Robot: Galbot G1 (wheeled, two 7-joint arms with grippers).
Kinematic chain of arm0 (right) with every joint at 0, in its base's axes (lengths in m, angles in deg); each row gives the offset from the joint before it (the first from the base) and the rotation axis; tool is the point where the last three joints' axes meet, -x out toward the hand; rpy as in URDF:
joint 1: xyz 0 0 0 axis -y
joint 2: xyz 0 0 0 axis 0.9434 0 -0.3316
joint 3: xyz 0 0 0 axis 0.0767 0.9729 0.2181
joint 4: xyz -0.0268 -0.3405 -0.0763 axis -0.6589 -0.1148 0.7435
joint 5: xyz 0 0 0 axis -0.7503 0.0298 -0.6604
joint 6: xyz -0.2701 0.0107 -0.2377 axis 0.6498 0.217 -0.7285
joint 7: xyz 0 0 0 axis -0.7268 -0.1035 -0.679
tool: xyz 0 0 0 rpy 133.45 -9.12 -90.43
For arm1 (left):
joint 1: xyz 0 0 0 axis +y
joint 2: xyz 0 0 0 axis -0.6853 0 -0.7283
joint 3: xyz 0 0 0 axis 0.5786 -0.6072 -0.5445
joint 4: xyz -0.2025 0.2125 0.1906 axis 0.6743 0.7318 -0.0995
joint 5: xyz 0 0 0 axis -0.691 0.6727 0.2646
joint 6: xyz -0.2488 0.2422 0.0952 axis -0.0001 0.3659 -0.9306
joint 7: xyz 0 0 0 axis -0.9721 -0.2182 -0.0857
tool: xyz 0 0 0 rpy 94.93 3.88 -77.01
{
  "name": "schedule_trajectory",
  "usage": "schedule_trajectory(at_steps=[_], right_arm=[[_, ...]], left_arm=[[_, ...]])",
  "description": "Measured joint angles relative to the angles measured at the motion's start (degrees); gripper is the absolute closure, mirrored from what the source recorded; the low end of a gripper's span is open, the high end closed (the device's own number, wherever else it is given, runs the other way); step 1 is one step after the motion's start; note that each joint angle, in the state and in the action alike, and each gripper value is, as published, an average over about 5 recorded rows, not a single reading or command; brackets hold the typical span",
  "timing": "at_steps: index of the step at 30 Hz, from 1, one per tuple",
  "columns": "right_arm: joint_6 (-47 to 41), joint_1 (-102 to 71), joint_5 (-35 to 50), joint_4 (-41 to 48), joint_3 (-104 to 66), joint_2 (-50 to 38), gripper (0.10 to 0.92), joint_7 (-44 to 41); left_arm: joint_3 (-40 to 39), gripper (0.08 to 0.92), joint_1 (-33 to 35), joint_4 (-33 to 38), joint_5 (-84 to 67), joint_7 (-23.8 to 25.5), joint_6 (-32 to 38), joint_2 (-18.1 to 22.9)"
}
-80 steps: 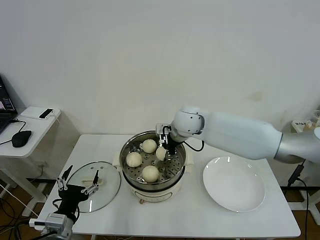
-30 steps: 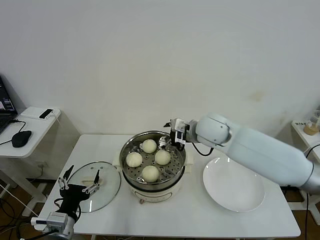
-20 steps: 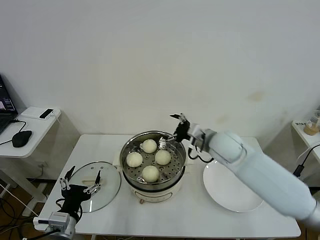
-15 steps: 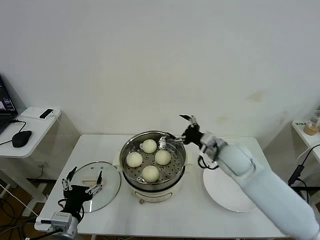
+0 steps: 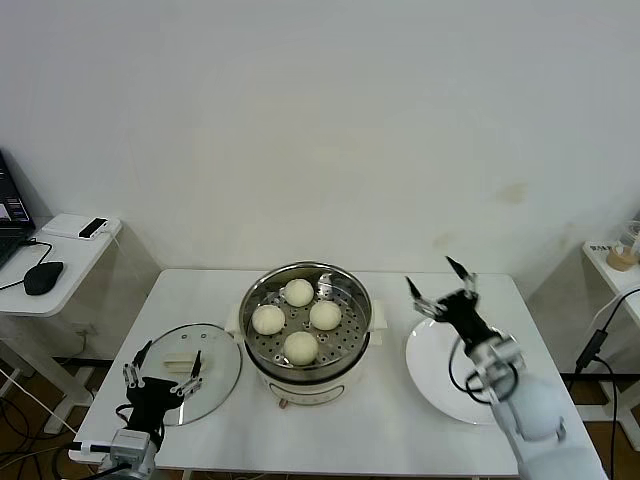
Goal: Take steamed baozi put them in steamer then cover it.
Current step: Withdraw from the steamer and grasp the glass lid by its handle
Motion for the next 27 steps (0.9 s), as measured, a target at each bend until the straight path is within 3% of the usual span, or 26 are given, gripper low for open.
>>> schedule_trajectory(at_steps=[7, 16, 27], right_arm=[[2.4, -9.6, -1.0, -1.1, -8.9, 6.0, 0.203, 0.5], [4.2, -15.4, -3.1, -1.4, -13.4, 10.7, 0.203, 1.7], [5.0, -18.5, -5.3, -1.5, -14.8, 13.8, 0.203, 2.7]], left_arm=[[1.1, 0.177, 2.1, -3.6, 12.0, -0.7, 2.5, -1.9], [2.2, 0.177, 4.4, -11.0, 39.6, -3.9, 9.3, -4.6], [-1.1, 0.177, -0.5, -22.4, 62.9, -7.2, 14.3, -5.7]])
